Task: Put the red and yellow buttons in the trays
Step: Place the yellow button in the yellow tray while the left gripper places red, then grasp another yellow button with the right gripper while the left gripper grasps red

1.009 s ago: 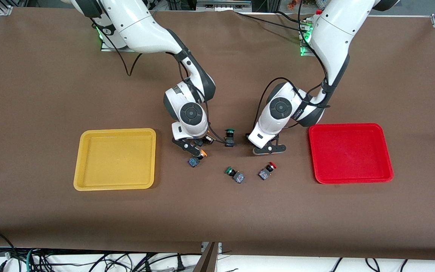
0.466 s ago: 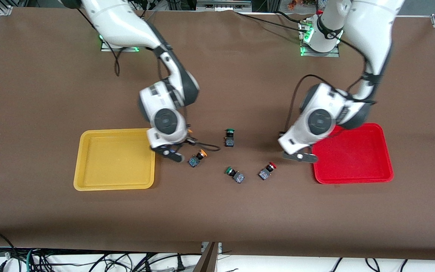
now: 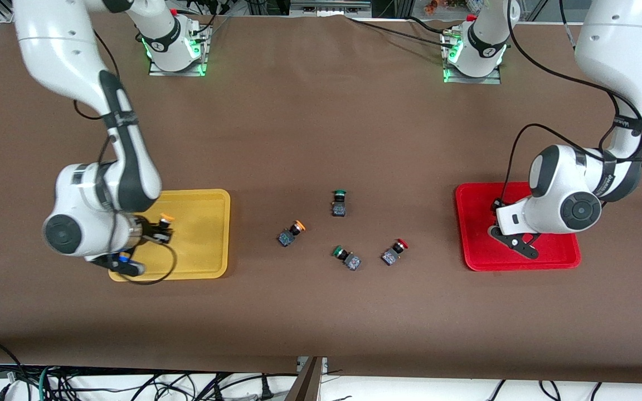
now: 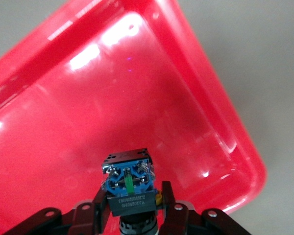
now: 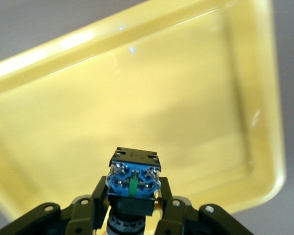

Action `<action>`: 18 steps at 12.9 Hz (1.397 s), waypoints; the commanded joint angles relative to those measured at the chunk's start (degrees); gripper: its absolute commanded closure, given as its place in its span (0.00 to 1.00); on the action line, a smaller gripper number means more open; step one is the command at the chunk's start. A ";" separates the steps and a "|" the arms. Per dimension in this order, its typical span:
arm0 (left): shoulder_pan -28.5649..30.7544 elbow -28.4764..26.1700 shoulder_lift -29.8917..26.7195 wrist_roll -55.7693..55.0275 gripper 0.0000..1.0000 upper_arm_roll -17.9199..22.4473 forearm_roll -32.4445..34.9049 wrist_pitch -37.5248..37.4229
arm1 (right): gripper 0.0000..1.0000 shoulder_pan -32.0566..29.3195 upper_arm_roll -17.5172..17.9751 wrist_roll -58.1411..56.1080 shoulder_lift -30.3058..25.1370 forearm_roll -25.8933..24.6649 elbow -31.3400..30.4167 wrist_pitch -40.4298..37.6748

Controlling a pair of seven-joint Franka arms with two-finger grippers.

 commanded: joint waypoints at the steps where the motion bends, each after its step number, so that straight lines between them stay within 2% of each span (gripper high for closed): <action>1: -0.97 -0.09 -1.02 0.91 0.00 -2.20 0.77 -0.04 | 1.00 -2.64 1.07 -1.50 1.53 -1.09 -1.06 3.05; 2: -0.97 0.44 -2.16 0.82 0.00 -3.60 0.77 -0.13 | 0.94 -3.36 1.07 -2.20 2.24 -1.09 -1.76 4.81; 3: -1.15 1.66 -2.69 0.21 0.00 -4.92 0.68 -0.13 | 0.50 -3.45 1.07 -2.38 2.59 -1.09 -2.38 6.13; 4: -1.67 4.63 -2.52 -0.40 0.00 -7.02 0.59 -0.13 | 0.01 -3.45 1.07 -2.38 2.77 -1.00 -2.39 6.23; 5: -2.90 8.23 -0.69 -0.58 0.00 -8.52 0.68 -0.04 | 0.00 -3.10 1.07 -2.64 2.42 -0.91 -1.95 5.88; 7: -8.16 16.22 6.84 -6.17 0.00 -8.71 0.16 0.31 | 0.00 -0.31 2.65 -1.33 1.37 -0.13 -1.07 5.62; 9: -16.04 23.69 12.83 -19.32 0.00 -7.93 -0.03 0.48 | 0.00 5.49 2.57 10.03 1.10 -0.39 0.33 5.70; 10: -19.40 26.34 15.30 -24.35 0.00 -5.92 0.15 0.48 | 0.00 8.04 2.66 17.14 1.62 -0.47 1.03 6.83; 11: -22.04 27.07 16.54 -24.92 0.00 -3.20 0.67 2.22 | 0.00 10.24 2.66 22.18 2.24 -0.47 1.91 8.15; 12: -23.55 26.29 17.42 -24.84 0.00 -1.61 2.16 8.07 | 0.00 12.09 2.66 26.05 2.59 -0.39 2.01 10.43; 14: -23.30 24.71 19.01 -24.76 0.00 -1.33 3.23 17.06 | 0.00 15.69 2.92 34.92 3.38 -0.30 2.10 14.65; 16: -23.21 24.44 19.45 -24.75 0.00 -1.41 5.51 18.68 | 0.00 18.95 2.83 41.27 4.52 -0.47 2.53 21.75; 18: -23.21 24.35 19.72 -24.67 0.00 -1.41 5.51 18.68 | 0.00 21.32 2.83 45.85 6.80 -0.65 4.89 24.51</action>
